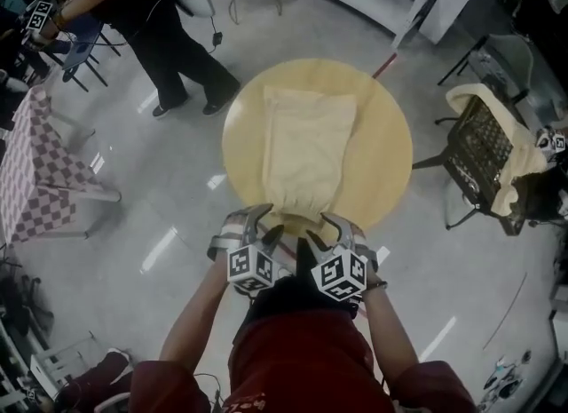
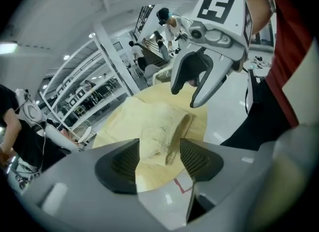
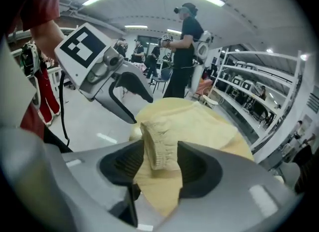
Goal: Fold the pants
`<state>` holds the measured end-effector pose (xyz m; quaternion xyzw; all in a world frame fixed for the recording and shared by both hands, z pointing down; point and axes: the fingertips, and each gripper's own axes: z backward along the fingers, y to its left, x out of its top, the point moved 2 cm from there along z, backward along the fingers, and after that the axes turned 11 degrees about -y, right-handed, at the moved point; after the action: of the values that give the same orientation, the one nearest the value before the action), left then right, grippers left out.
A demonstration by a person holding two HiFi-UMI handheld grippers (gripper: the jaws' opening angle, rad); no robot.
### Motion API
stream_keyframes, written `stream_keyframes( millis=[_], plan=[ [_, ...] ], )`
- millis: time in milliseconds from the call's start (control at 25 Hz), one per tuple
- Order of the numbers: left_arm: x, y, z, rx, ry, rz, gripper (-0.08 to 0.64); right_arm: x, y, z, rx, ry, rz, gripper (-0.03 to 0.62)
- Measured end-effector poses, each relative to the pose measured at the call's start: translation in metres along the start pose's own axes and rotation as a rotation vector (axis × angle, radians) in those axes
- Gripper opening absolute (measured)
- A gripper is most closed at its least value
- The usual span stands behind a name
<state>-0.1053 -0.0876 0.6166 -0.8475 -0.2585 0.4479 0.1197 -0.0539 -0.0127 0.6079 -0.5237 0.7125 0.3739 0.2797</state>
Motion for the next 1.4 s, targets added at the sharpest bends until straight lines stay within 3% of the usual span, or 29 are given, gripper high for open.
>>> stream_keyframes(
  millis=[160, 520, 960, 1200, 1400],
  plan=[
    [-0.02, -0.011, -0.018, -0.121, 0.092, -0.042, 0.29, -0.017, 0.008, -0.016, 0.061, 0.059, 0.029, 0.207],
    [-0.042, -0.013, -0.046, -0.257, 0.179, -0.154, 0.291, -0.042, 0.011, -0.044, 0.167, 0.143, 0.106, 0.209],
    [-0.051, -0.011, -0.056, -0.511, 0.245, -0.019, 0.247, -0.055, 0.005, -0.059, 0.348, 0.22, 0.002, 0.202],
    [-0.052, -0.004, -0.057, -0.568, 0.285, -0.02, 0.193, -0.054, 0.0, -0.063, 0.378, 0.216, 0.006, 0.163],
    [-0.051, -0.002, -0.059, -0.537, 0.273, -0.044, 0.111, -0.052, -0.003, -0.064, 0.368, 0.199, 0.009, 0.109]
  ],
)
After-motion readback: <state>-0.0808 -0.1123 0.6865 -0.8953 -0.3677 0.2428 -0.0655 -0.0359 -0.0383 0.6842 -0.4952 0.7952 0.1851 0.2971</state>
